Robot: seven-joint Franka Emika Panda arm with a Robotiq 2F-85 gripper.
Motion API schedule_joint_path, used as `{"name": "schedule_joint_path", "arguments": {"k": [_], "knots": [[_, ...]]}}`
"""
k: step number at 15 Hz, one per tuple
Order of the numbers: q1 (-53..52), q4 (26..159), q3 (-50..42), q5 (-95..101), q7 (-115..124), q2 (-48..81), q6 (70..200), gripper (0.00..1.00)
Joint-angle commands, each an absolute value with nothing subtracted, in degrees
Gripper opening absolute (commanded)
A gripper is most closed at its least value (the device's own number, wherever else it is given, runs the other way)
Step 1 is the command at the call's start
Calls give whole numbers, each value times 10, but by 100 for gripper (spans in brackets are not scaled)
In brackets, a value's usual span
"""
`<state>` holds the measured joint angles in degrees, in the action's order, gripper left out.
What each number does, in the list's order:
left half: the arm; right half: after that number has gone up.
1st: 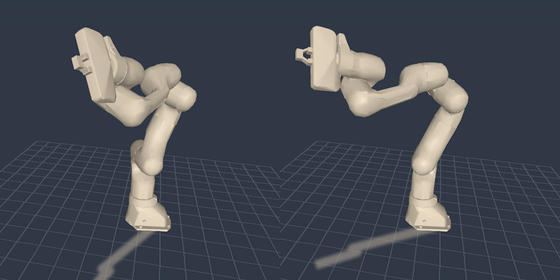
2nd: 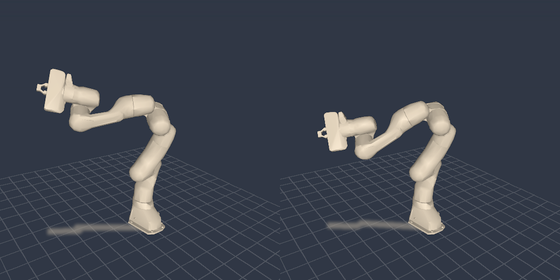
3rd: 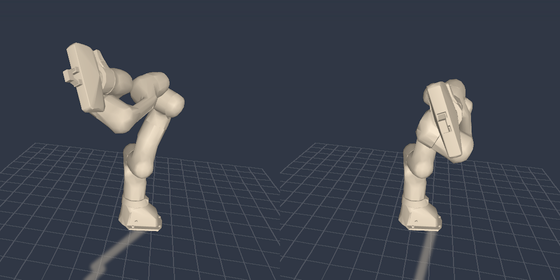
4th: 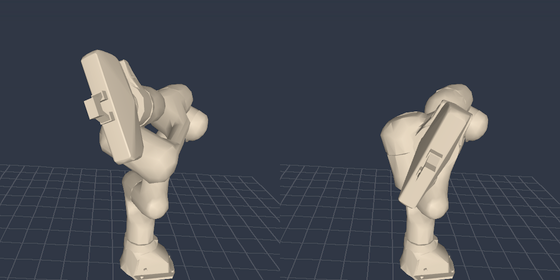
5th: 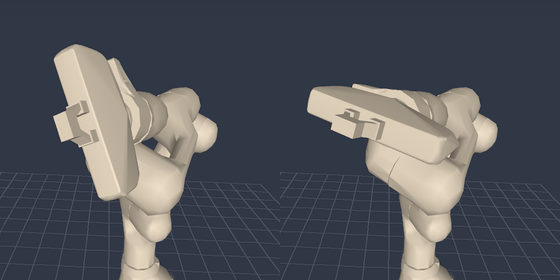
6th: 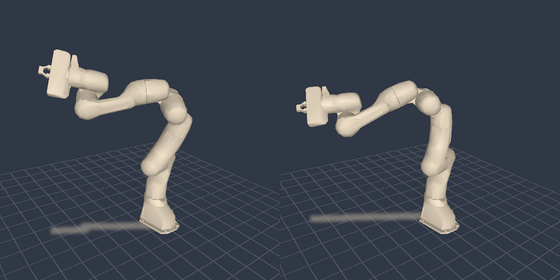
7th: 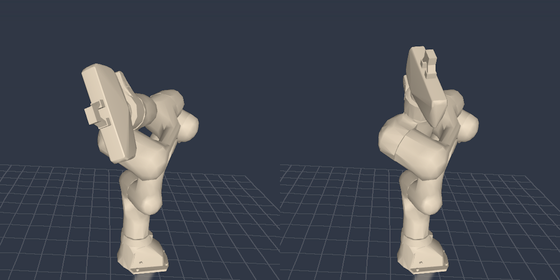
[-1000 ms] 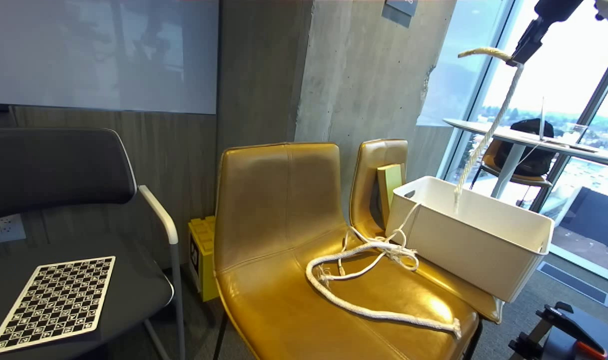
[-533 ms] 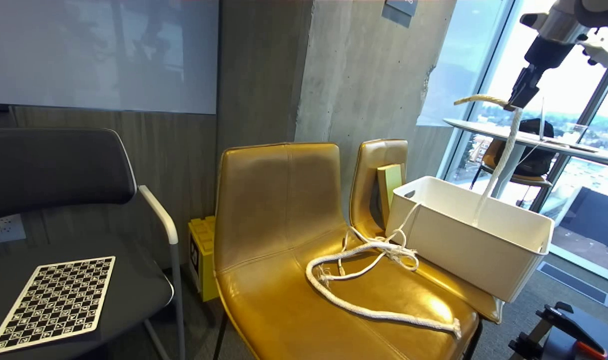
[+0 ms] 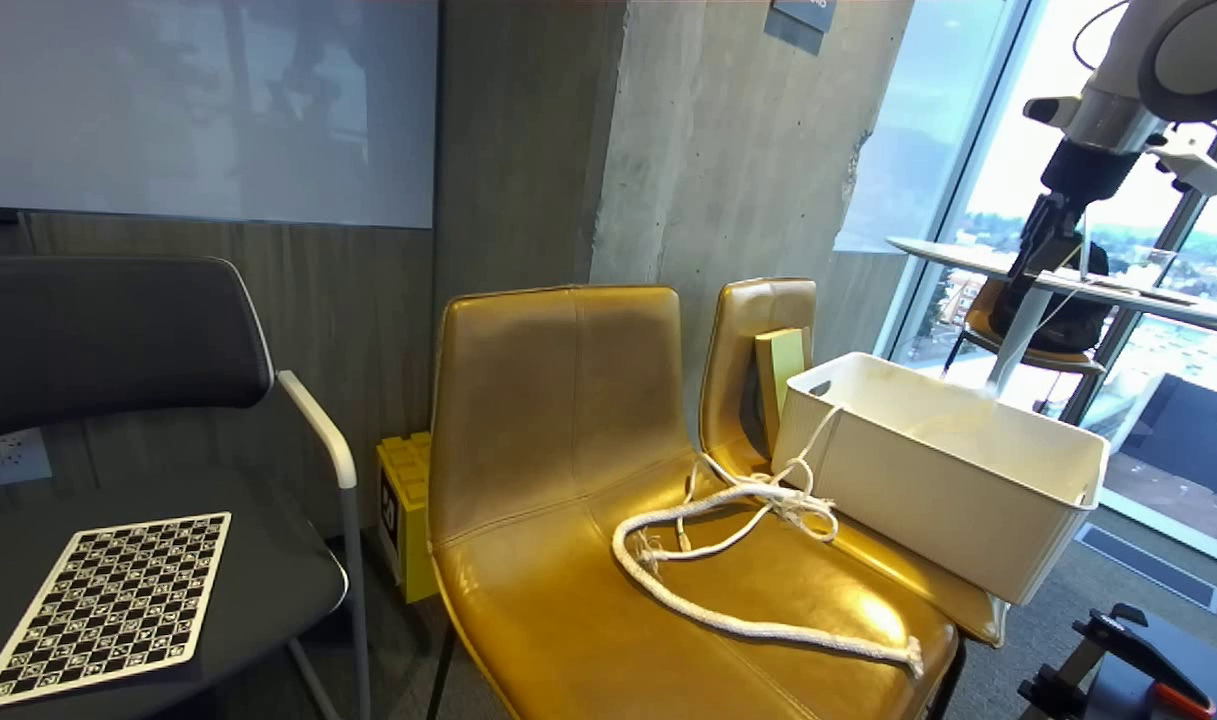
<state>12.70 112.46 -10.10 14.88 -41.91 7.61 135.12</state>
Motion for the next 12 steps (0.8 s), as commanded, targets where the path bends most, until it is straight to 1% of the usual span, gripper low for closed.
{"name": "schedule_joint_path", "arguments": {"k": [1,5,6,10,12], "knots": [[130,1119,-103,143,-416,56,1363,67],[109,1227,-76,102,-465,-34,1450,95],[99,1256,-69,95,-477,-53,1468,100],[27,1365,-44,12,-534,-105,1504,100],[-15,1398,-34,-30,-553,-113,1517,100]]}}
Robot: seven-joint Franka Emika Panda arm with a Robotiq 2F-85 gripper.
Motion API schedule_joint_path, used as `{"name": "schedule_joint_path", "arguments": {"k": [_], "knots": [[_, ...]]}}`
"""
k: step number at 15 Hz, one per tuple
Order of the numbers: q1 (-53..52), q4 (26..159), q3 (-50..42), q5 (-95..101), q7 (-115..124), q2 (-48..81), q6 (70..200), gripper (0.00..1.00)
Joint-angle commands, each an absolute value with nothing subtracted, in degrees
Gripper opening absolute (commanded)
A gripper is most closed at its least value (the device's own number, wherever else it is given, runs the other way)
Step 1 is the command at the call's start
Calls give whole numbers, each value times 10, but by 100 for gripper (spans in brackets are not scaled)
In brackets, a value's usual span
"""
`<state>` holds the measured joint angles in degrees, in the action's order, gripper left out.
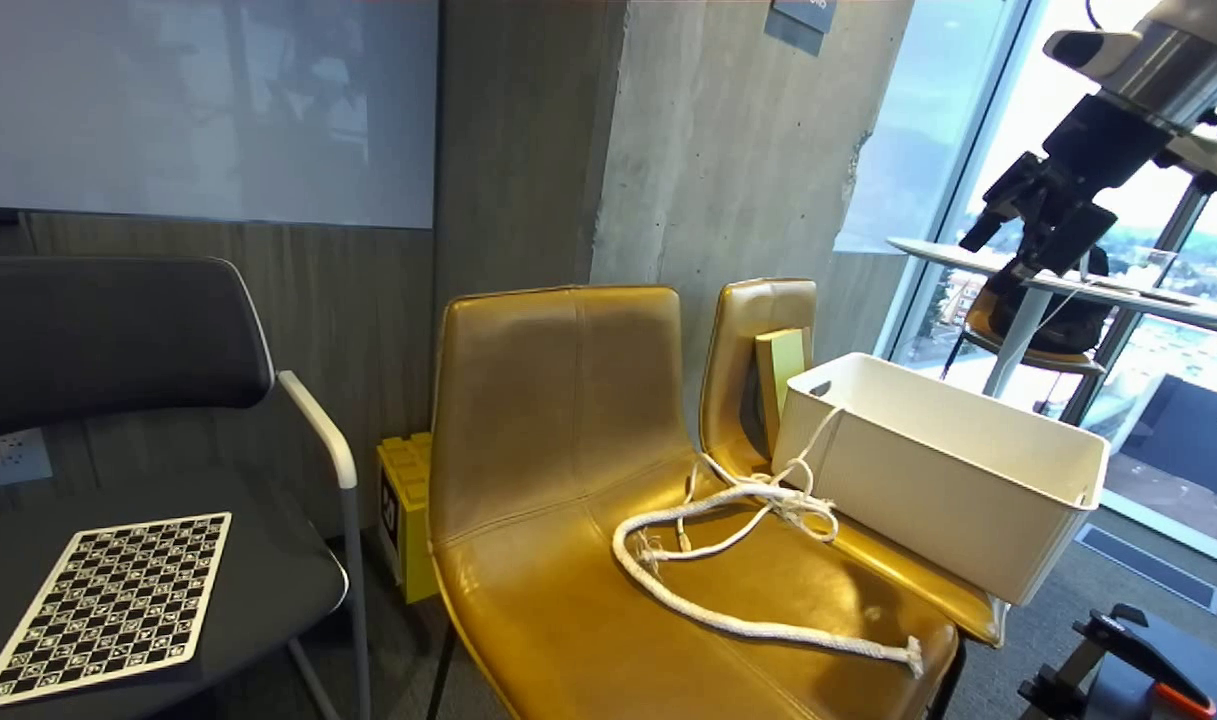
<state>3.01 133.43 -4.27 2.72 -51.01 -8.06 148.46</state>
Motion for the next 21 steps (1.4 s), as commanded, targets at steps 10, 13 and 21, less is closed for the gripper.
{"name": "schedule_joint_path", "arguments": {"k": [10,13,21], "knots": [[-106,1430,58,8,-456,48,1678,100],[-129,1406,28,112,-359,140,1721,100],[-137,1281,-35,189,-229,367,1720,100]]}}
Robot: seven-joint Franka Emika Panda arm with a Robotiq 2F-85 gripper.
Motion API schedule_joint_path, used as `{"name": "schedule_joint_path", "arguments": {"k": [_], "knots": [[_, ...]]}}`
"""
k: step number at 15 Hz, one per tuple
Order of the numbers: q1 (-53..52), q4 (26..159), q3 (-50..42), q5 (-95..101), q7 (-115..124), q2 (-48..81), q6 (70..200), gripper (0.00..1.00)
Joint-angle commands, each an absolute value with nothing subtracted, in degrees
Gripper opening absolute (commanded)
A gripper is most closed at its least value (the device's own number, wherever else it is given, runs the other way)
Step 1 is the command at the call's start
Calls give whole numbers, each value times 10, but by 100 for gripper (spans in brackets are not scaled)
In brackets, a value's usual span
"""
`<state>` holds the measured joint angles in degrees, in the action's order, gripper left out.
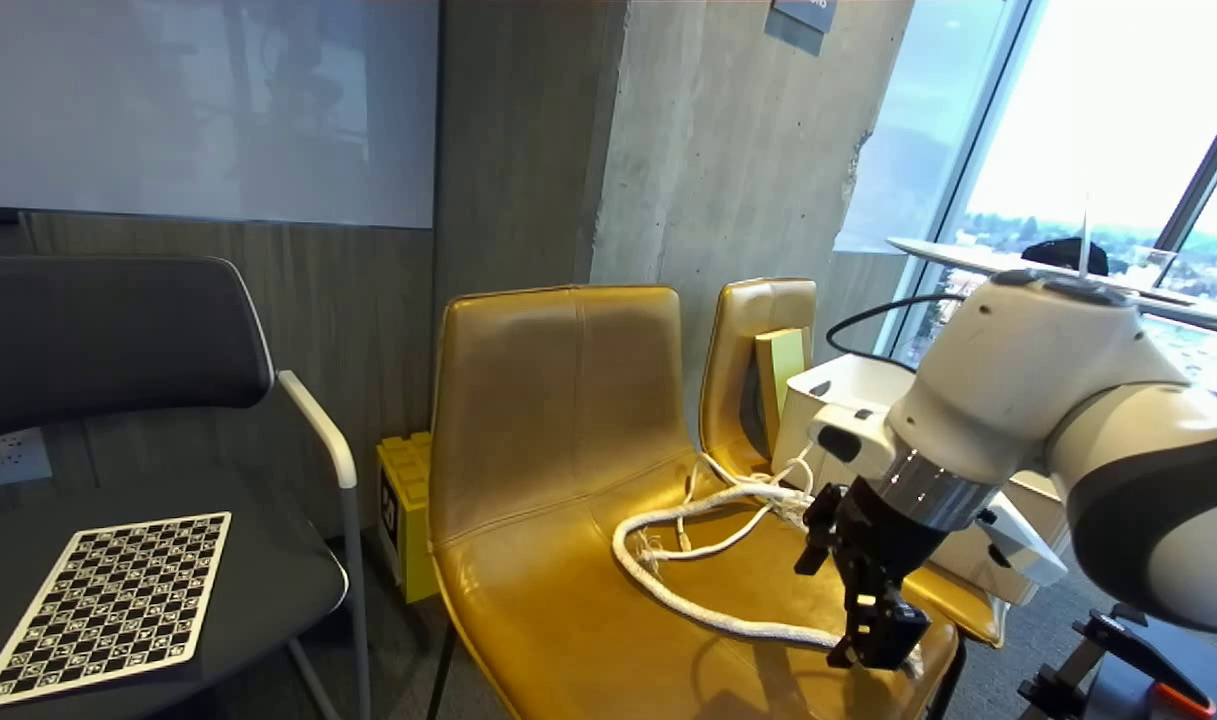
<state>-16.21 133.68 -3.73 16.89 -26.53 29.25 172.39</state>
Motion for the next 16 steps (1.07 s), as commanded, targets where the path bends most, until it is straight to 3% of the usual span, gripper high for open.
{"name": "schedule_joint_path", "arguments": {"k": [1,4,6,16], "knots": [[-131,1270,-35,188,-223,387,1719,100],[-116,1241,-33,185,-213,442,1716,100],[-111,1223,-32,183,-207,457,1712,74],[-108,1231,-49,186,-180,430,1711,1]]}}
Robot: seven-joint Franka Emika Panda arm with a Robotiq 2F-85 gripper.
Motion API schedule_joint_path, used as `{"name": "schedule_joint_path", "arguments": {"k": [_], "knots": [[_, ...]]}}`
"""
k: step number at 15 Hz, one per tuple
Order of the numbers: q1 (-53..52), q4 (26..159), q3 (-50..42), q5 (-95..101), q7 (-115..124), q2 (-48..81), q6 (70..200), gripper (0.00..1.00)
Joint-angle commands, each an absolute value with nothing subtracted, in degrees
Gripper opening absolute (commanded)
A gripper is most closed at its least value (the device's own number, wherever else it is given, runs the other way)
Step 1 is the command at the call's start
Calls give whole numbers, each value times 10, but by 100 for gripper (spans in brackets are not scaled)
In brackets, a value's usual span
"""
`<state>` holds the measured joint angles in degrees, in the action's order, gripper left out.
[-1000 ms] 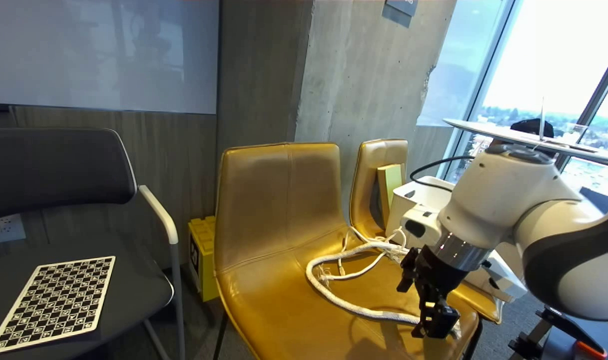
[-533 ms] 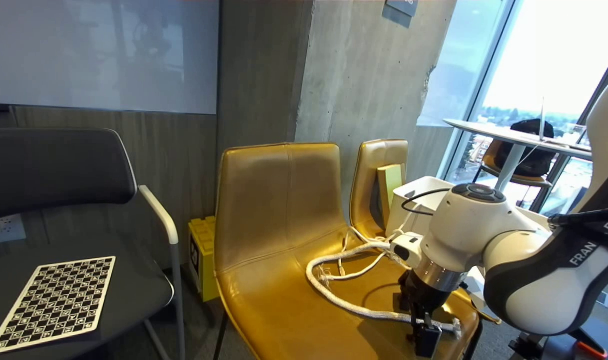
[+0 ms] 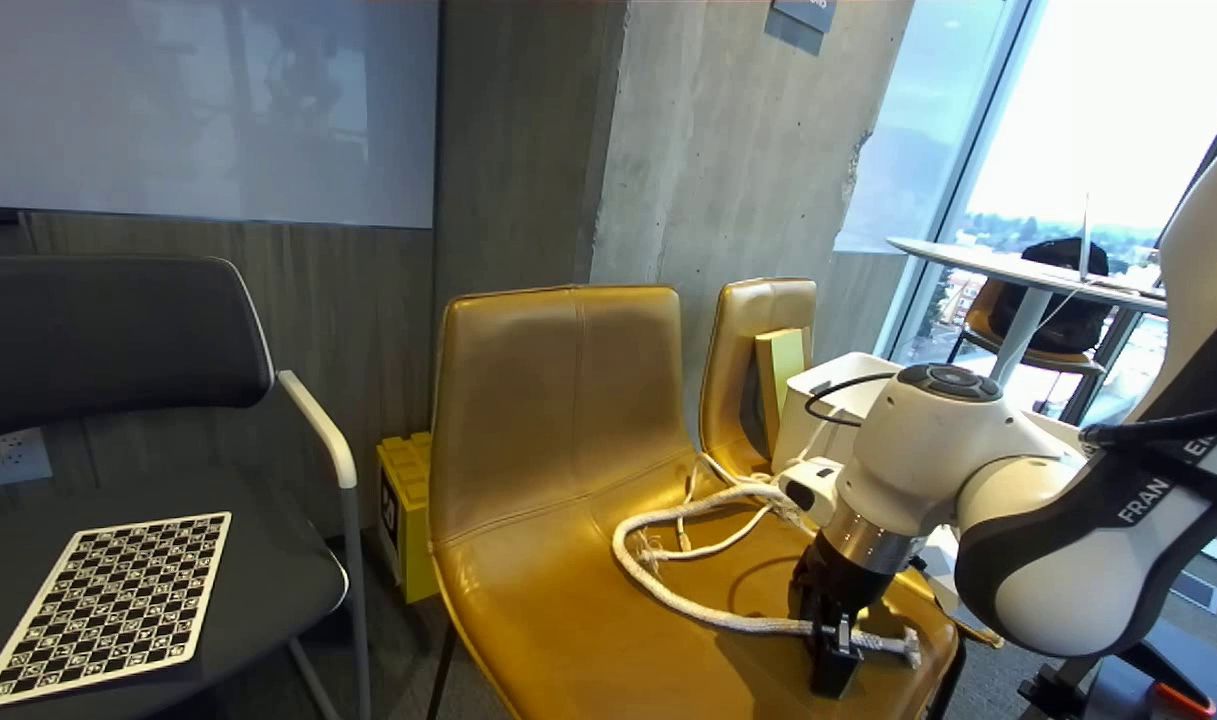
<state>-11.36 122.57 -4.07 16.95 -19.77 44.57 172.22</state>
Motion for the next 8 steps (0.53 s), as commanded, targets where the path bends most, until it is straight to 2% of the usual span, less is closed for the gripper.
{"name": "schedule_joint_path", "arguments": {"k": [1,8], "knots": [[-104,1234,-49,184,-180,416,1704,0],[-61,1225,-42,183,-184,275,1617,0]]}}
